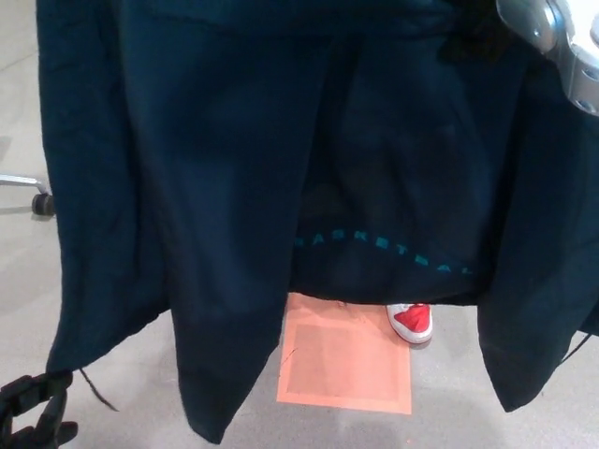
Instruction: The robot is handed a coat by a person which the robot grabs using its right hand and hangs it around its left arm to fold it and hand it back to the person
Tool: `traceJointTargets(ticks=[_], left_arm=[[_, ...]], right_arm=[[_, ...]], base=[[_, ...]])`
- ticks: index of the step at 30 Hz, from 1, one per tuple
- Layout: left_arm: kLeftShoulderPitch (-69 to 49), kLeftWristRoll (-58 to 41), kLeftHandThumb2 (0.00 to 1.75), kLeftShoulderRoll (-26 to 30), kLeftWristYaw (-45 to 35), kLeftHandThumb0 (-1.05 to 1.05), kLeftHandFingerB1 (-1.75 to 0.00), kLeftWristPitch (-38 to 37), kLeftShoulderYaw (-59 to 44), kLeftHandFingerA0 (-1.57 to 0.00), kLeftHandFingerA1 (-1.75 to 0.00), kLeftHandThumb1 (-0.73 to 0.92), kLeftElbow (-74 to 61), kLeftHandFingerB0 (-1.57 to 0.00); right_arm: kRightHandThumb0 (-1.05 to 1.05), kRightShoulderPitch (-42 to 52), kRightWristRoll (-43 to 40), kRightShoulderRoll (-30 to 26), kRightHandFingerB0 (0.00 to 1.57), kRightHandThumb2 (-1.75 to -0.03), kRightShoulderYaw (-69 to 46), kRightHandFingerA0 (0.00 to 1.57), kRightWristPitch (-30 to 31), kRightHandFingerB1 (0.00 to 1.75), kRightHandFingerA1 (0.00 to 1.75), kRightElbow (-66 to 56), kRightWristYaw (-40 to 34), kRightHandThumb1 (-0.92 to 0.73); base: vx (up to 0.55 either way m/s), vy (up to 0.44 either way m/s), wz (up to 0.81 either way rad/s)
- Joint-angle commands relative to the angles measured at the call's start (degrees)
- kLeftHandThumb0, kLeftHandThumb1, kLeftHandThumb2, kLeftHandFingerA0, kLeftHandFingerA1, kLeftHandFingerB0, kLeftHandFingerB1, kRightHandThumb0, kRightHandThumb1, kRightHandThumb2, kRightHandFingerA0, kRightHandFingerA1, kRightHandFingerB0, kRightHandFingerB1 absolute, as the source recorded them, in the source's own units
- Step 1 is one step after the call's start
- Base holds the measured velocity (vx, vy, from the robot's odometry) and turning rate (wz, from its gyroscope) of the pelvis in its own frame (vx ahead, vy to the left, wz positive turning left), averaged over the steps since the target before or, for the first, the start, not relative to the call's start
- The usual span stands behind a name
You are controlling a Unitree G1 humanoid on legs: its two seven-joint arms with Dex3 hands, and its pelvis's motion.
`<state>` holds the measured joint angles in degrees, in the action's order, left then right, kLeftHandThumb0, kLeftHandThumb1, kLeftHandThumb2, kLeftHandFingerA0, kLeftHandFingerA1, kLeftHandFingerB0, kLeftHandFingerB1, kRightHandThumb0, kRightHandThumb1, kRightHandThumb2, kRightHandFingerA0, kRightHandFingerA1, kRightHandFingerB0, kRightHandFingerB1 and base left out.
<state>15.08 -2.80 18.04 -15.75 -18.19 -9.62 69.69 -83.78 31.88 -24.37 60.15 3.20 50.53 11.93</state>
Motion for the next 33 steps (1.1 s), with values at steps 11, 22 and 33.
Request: traceJointTargets(ticks=[11, 22, 33], left_arm=[[-0.2, -0.2, 0.67, 2.0, -2.3, -0.70, -0.36, -4.7, -0.5, -0.46, -0.43, 0.84, -2.0, -0.31], [-0.5, -1.1, 0.66, 1.7, -3.2, -0.68, -0.34, -4.7, -1.1, -0.44, -0.40, 0.84, -2.1, -0.29], [-0.7, -2.4, 0.66, 1.4, -4.6, -0.64, -0.34, -4.5, -2.3, -0.39, -0.38, 0.84, -2.7, -0.28]], right_arm=[[-0.35, -11.7, 8.0, 2.6, 0.79, -0.67, -6.6, 0.88, -6.3, 0.69, 1.52, 14.0, -36.6, -0.77], [-0.35, -17.2, 1.9, 6.1, 0.85, -0.70, -15.5, 0.97, -10.9, 0.95, 1.55, 17.0, -37.7, -0.84], [-0.35, -21.5, 3.8, 8.8, 0.75, -0.71, -19.9, 0.93, -13.0, 1.25, 1.60, 20.7, -39.3, -0.84]], base=[[0.00, 0.000, 0.00], [0.00, 0.000, 0.00], [0.00, 0.000, 0.00]])
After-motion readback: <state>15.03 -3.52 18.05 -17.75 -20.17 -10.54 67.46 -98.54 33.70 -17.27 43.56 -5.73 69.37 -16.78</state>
